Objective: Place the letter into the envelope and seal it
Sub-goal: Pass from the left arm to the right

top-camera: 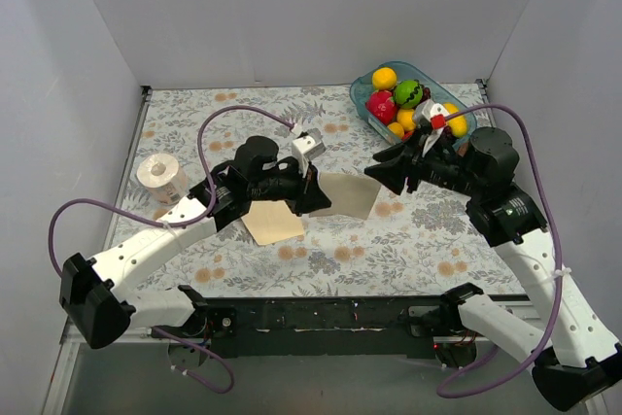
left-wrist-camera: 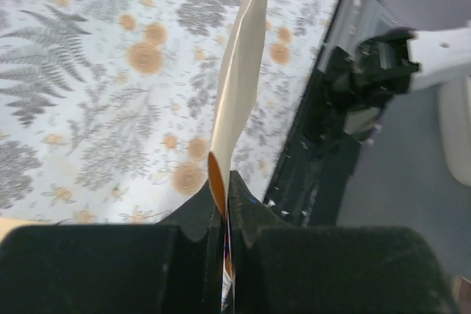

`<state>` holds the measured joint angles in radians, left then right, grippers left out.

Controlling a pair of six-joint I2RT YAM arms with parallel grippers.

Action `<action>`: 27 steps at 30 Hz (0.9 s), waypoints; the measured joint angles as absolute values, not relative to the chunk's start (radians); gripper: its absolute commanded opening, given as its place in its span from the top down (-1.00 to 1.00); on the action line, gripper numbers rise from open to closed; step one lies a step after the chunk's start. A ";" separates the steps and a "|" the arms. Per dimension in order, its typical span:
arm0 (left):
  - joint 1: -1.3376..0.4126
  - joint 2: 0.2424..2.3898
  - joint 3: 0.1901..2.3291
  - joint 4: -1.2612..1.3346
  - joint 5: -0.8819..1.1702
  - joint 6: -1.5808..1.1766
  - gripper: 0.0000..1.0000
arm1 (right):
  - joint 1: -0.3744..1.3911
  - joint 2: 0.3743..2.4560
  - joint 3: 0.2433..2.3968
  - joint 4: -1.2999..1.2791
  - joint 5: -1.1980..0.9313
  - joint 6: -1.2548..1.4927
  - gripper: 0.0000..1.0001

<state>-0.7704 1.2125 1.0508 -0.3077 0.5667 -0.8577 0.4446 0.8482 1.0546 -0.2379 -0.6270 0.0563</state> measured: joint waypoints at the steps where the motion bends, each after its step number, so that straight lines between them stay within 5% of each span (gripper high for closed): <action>1: -0.777 1.210 1.054 -0.323 0.525 -0.848 1.00 | 0.445 0.859 1.068 -0.255 -0.616 0.058 -0.01; 12: -0.959 1.176 1.036 -0.288 -0.180 -0.788 1.00 | 0.445 0.901 1.050 -0.204 -0.382 0.540 0.17; 20: -1.148 1.208 0.935 -0.057 -0.658 -0.596 1.00 | 0.445 1.005 1.007 -0.109 -0.413 0.919 -0.36; 27: -1.223 1.231 0.845 0.200 -0.884 -0.353 1.00 | 0.445 1.027 1.013 -0.106 -0.446 1.032 -0.42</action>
